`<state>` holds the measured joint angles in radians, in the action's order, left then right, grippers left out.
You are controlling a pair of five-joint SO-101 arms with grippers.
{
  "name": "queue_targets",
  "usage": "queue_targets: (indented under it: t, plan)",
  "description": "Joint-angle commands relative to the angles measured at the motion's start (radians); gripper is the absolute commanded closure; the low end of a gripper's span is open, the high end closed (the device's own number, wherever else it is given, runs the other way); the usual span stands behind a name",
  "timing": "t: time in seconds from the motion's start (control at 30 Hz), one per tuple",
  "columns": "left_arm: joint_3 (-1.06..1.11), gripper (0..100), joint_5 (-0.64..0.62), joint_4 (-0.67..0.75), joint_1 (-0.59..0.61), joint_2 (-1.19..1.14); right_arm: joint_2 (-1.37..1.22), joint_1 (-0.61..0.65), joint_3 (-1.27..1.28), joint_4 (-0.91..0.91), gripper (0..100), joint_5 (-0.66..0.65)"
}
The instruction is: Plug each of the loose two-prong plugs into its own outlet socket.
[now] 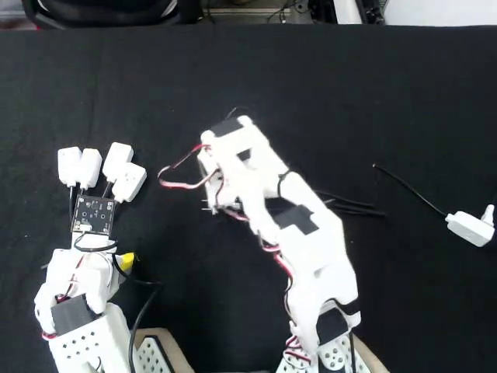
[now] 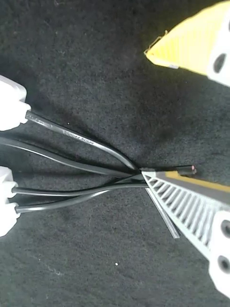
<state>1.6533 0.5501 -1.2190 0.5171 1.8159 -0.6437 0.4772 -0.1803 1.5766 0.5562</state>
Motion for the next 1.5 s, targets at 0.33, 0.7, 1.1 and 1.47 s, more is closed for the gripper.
queue_targets:
  t: [0.33, 0.7, 1.1, 1.47]
  plan:
    - [-0.008, 67, 0.003, -0.006, 0.007, 0.006, 0.001, -0.175, -0.159, -0.061, 95.2, -0.041]
    - [-0.008, 67, 0.003, -0.006, 0.007, 0.006, 0.090, -0.124, -0.170, 0.061, 95.2, -0.037]
    - [-0.008, 67, 0.002, -0.006, 0.008, 0.006, 0.136, -0.114, -0.136, -0.138, 82.2, 0.302]
    - [-0.008, 67, 0.002, -0.006, 0.010, 0.006, 0.136, -0.002, 0.021, -0.405, 72.9, 0.591]
